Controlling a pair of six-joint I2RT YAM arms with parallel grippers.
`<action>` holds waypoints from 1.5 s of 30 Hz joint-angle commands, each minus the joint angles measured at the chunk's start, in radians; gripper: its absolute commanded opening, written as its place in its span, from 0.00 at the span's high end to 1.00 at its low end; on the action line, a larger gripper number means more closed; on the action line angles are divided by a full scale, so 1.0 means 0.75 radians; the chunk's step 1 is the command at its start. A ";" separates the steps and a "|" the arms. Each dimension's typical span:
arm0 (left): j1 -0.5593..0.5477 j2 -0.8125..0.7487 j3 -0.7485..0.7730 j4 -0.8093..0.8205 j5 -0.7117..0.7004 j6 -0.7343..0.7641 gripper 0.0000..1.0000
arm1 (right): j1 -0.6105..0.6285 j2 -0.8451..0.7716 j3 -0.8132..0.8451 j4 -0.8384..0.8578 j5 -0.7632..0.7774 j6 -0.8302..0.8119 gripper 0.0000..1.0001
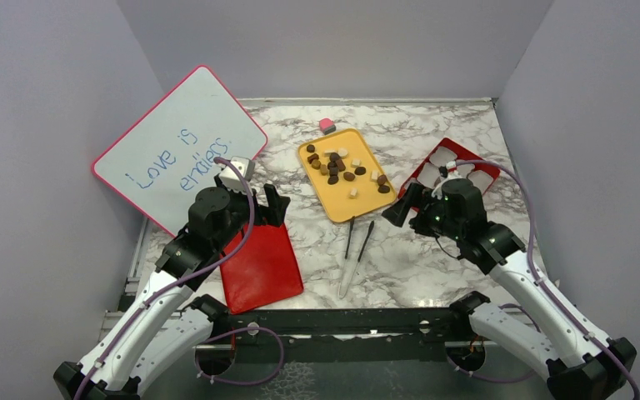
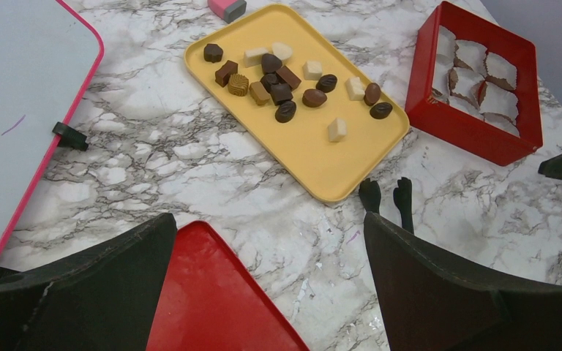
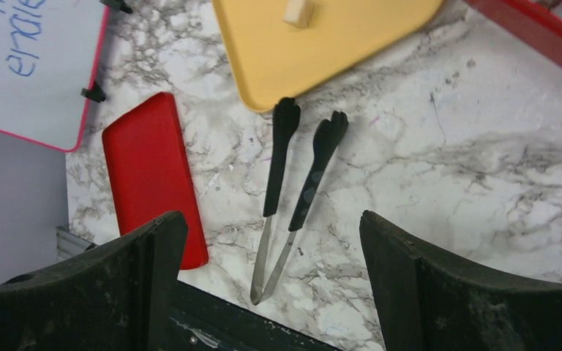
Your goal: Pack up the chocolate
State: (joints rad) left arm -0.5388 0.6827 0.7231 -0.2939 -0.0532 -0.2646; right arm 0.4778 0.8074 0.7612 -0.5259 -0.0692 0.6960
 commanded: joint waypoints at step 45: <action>-0.006 -0.124 -0.026 -0.019 -0.135 0.078 0.01 | 0.942 1.178 0.432 -0.468 0.851 0.730 0.33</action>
State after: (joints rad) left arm -0.5392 0.5991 0.7136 -0.3058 -0.1322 -0.2180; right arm 1.1679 1.6279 1.0431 -0.7326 0.4511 1.1687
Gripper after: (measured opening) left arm 0.990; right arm 0.669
